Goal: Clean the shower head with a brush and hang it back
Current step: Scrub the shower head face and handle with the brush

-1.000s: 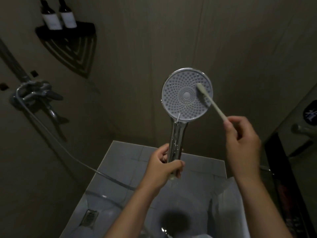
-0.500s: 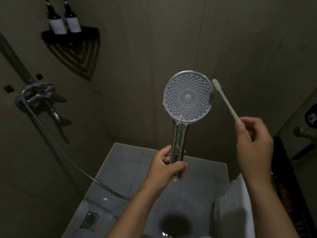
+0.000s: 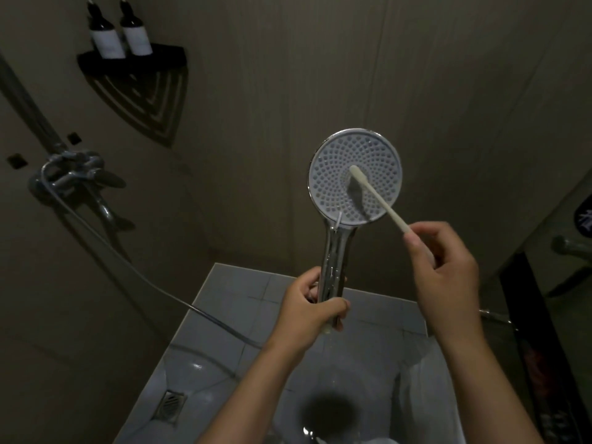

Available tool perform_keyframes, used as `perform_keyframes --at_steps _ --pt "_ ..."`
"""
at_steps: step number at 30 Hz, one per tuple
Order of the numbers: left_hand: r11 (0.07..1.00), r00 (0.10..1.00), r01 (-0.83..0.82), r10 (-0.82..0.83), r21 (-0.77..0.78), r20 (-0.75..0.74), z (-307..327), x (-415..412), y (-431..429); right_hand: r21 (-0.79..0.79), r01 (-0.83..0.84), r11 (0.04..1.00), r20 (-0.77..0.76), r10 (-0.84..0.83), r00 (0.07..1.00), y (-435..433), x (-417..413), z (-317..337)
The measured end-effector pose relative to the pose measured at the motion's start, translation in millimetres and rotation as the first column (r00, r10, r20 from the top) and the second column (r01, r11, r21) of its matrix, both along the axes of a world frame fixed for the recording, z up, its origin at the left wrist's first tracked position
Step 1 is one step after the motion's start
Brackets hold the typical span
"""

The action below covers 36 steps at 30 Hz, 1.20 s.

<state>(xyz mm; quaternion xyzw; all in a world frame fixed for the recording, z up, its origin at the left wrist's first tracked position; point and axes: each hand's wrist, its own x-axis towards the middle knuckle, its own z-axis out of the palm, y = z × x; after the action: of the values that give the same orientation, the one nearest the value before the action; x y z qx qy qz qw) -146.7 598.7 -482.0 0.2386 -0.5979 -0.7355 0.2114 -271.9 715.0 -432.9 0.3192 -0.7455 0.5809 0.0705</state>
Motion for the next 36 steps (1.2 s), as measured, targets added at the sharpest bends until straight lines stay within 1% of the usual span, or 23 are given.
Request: perform_keyframes --at_steps 1,5,7,9,11,13,15,16,19,22,25,28,30,32,36 --pt "1.0 1.0 0.002 -0.002 0.0 -0.005 1 1 -1 0.017 0.018 1.0 0.002 -0.018 1.0 0 -2 -4" --pt "0.999 0.999 -0.029 0.029 0.022 -0.029 5 2 -6 0.021 0.177 0.984 0.039 -0.178 0.983 13 -21 -15" --pt "0.998 0.998 -0.05 0.052 0.039 -0.046 6 2 -5 -0.003 0.201 0.98 0.073 -0.2 0.977 20 -25 -12" --pt "0.995 0.994 -0.084 0.087 0.051 -0.064 8 2 -4 -0.063 0.151 0.987 0.098 -0.144 0.985 20 -21 -4" --pt "0.992 0.991 -0.111 0.115 0.062 -0.067 9 0 -4 -0.104 0.064 0.993 0.068 -0.057 0.996 12 -12 6" --pt "0.991 0.991 -0.114 0.118 0.066 -0.068 9 0 -4 -0.079 -0.03 0.996 0.039 0.034 0.999 2 -2 9" --pt "0.992 0.992 -0.108 0.112 0.063 -0.066 9 1 -1 -0.004 -0.083 0.997 0.034 0.083 0.996 -4 2 5" --pt "0.992 0.991 -0.108 0.112 0.066 -0.07 10 1 -1 0.026 -0.075 0.997 0.041 0.073 0.996 -5 2 1" --pt "0.99 0.989 -0.115 0.122 0.086 -0.083 11 2 -4 0.062 0.035 0.997 0.063 -0.039 0.997 2 -6 -12" --pt "0.99 0.991 -0.116 0.121 0.081 -0.064 11 3 -8 0.028 0.081 0.996 0.071 -0.083 0.994 9 -10 -14" --pt "0.992 0.993 -0.112 0.114 0.052 -0.041 9 3 -10 -0.04 -0.011 0.999 0.075 0.014 0.997 7 -5 -6" --pt "0.998 0.998 -0.069 0.069 0.005 -0.007 6 4 -12 -0.01 -0.1 0.995 0.05 0.1 0.994 -3 1 1" --pt "0.999 0.999 -0.043 0.043 0.003 -0.004 9 5 -10 0.035 -0.087 0.996 0.041 0.086 0.995 -7 -1 -2" --pt "0.997 0.997 -0.057 0.059 0.046 -0.042 14 3 -9 0.063 -0.077 0.995 0.052 0.073 0.996 -4 -4 -12" --pt "0.986 0.989 -0.109 0.12 0.124 -0.085 19 -1 -13 0.097 -0.095 0.991 0.139 0.081 0.987 6 -4 -30"
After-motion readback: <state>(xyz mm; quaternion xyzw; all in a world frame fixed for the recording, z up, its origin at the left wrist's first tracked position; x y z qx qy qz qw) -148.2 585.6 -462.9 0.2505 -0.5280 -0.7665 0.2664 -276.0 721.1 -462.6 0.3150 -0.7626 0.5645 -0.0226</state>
